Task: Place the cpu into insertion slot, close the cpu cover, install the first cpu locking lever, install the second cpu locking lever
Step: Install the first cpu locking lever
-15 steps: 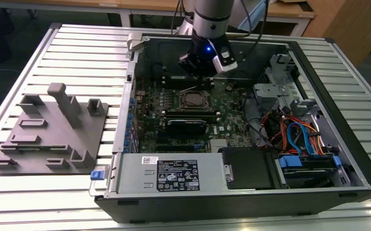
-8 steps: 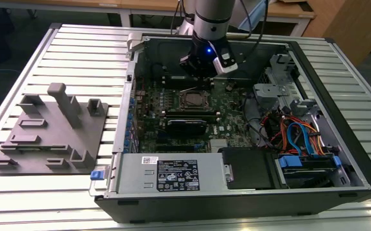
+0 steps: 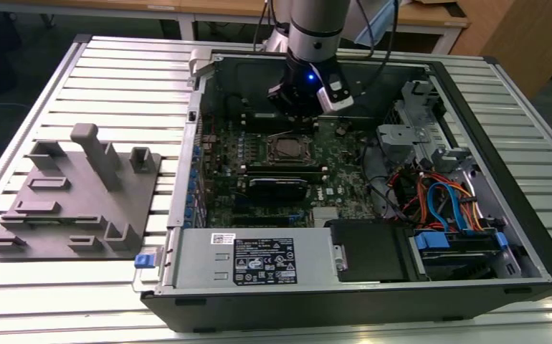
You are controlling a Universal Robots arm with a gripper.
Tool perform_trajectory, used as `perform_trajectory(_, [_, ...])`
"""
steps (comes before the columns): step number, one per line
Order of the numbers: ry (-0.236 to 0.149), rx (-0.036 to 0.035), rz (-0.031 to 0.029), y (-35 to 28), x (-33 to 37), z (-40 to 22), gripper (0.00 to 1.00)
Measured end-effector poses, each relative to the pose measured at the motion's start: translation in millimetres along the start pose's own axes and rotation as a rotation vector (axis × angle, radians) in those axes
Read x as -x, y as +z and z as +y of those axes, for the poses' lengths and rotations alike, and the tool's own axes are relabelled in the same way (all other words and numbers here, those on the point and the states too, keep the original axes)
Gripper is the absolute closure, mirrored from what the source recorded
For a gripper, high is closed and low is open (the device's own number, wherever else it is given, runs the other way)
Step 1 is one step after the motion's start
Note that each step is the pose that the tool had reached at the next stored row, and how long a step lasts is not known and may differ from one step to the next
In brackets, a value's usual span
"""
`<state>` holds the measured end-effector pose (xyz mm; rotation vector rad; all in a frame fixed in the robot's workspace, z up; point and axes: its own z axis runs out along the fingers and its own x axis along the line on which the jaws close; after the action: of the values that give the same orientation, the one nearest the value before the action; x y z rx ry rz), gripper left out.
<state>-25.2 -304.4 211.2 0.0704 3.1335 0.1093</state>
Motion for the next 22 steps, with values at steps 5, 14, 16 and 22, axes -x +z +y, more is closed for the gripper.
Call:
perform_trajectory(5, [0.000,0.0001,0.0000,3.4,0.5,-0.2,0.90])
perform_trajectory(14, [0.000,0.0001,0.0000,8.5,1.8,-0.5,0.90])
perform_trajectory(16, [0.000,0.0001,0.0000,9.6,2.1,-0.6,0.90])
perform_trajectory(22, [0.000,-0.0002,0.0001,12.2,2.6,-0.8,0.90])
